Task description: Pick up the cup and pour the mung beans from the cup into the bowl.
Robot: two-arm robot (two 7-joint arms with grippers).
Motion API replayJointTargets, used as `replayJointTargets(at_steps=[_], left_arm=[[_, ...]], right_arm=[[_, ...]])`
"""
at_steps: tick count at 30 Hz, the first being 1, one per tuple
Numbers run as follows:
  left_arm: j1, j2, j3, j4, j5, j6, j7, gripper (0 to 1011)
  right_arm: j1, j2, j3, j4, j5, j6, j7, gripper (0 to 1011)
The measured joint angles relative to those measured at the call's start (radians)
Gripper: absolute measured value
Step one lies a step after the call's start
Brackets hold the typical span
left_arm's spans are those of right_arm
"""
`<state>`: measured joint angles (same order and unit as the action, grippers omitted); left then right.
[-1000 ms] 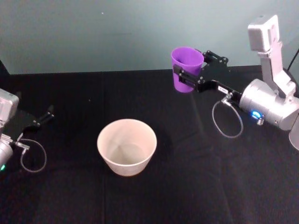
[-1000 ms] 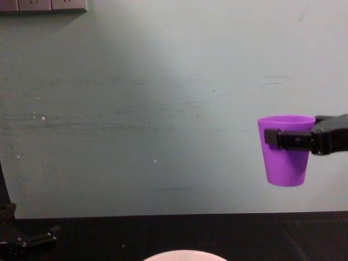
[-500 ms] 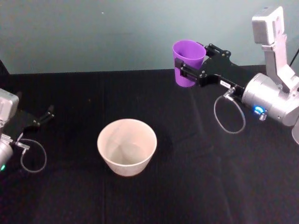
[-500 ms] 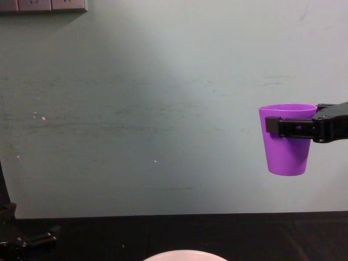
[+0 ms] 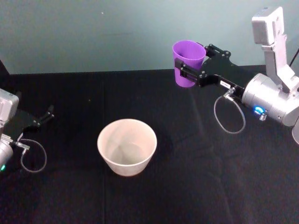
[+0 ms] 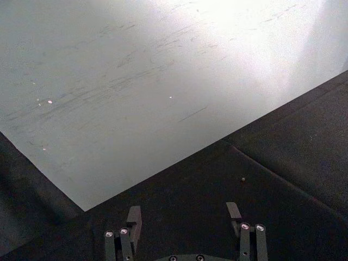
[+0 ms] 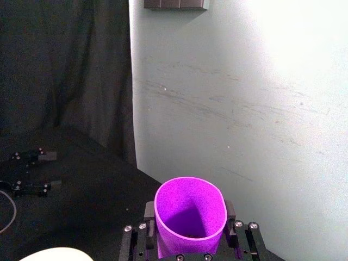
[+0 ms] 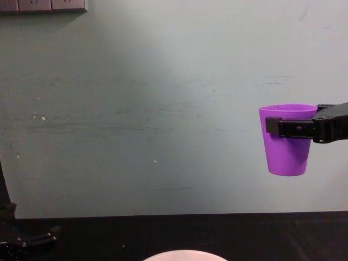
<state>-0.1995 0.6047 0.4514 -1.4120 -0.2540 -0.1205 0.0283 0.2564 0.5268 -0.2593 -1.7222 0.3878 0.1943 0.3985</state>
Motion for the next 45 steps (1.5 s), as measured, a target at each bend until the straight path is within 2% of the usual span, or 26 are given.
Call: replayJointTargets(at_steps=[45], left_arm=[[0.0,0.0,0.0,0.0,0.0,0.0,0.0,1011]], right_arm=[[0.0,0.0,0.0,0.0,0.0,0.0,0.001,722]])
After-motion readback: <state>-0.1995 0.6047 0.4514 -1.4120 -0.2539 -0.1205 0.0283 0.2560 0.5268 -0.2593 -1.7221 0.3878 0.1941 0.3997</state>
